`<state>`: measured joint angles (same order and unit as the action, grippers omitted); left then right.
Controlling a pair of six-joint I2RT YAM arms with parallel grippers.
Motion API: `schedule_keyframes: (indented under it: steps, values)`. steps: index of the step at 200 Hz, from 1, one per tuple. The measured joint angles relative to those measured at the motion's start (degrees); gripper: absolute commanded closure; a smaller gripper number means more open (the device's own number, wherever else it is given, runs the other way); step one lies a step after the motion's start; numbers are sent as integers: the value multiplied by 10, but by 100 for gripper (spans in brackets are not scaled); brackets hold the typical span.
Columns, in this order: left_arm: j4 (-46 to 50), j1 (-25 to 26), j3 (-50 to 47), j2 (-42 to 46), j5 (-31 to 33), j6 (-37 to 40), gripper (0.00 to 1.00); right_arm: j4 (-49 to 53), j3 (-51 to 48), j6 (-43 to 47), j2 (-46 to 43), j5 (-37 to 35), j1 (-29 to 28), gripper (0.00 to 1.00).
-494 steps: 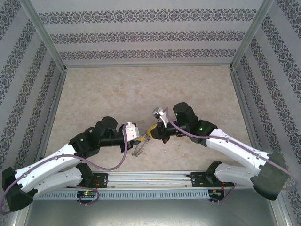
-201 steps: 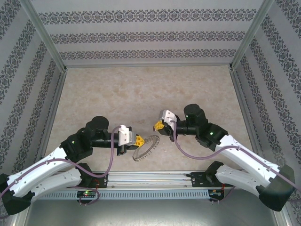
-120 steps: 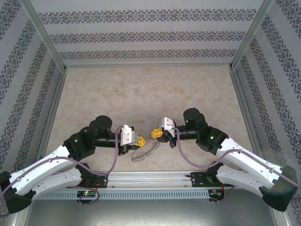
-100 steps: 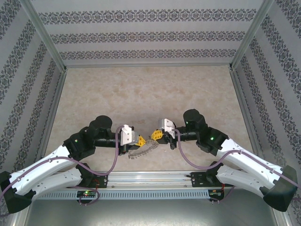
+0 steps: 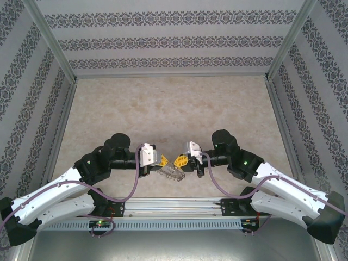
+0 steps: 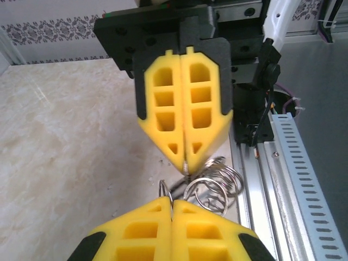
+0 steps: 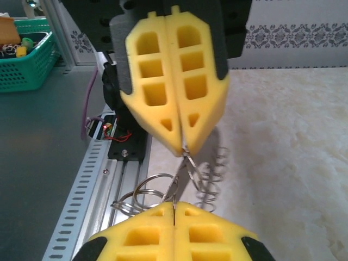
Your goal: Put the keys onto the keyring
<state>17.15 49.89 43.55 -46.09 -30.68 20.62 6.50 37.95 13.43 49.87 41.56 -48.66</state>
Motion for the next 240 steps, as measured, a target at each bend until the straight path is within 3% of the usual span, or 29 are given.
schedule_keyframes:
  steps: [64, 157, 240]
  values:
    - [0, 0, 0, -2, 10, 12, 100, -26, -12, -15, 0, 3, -7, 100]
    - [0, 0, 0, -3, 9, 15, 100, -70, -66, -43, -65, -98, 0, 100]
    - [0, 0, 0, 7, -7, 15, 100, -106, -66, -41, -53, -63, 5, 100]
